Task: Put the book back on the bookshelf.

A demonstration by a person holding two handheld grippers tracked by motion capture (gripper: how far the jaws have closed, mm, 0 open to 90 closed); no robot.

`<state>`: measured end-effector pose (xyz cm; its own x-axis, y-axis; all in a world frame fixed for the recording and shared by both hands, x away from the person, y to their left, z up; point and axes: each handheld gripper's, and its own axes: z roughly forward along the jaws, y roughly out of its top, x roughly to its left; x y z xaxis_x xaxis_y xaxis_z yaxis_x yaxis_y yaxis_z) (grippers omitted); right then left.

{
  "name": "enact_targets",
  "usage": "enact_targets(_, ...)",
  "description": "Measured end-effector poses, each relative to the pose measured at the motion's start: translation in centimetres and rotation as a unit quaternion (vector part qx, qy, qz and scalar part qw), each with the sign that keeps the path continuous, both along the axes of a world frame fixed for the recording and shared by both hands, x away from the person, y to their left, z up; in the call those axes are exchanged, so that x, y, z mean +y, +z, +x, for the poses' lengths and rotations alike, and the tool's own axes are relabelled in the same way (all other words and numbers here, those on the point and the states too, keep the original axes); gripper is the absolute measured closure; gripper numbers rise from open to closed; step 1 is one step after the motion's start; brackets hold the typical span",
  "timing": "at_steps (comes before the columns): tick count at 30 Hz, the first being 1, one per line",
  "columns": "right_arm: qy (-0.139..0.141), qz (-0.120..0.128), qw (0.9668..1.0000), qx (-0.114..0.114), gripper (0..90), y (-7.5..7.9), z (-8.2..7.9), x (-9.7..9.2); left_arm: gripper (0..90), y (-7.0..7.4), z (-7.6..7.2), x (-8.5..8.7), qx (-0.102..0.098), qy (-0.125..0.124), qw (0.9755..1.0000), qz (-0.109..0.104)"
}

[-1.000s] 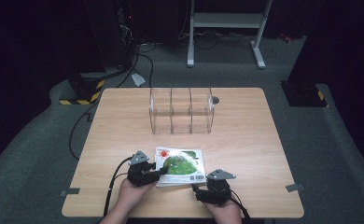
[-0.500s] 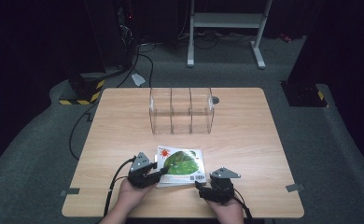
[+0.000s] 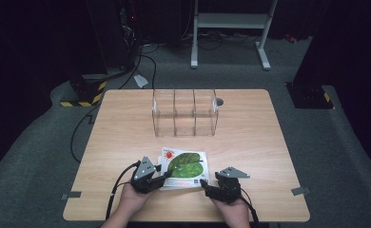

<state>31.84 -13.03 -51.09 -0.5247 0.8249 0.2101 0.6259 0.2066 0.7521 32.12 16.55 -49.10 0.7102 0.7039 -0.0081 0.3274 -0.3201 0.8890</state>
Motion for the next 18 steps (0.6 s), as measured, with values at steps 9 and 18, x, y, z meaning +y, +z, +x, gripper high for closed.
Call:
enact_targets(9,0.003,0.012,0.9999,0.001,30.0,0.0,0.9,0.1,64.6,0.1,-0.9,-0.1,-0.033,-0.005,0.9994,0.002)
enact_targets(18,0.008,0.038,0.9991,0.015,27.0,-0.3,2.3,0.2,65.0,0.2,-1.4,-0.2,-0.049,-0.008,0.9988,0.003)
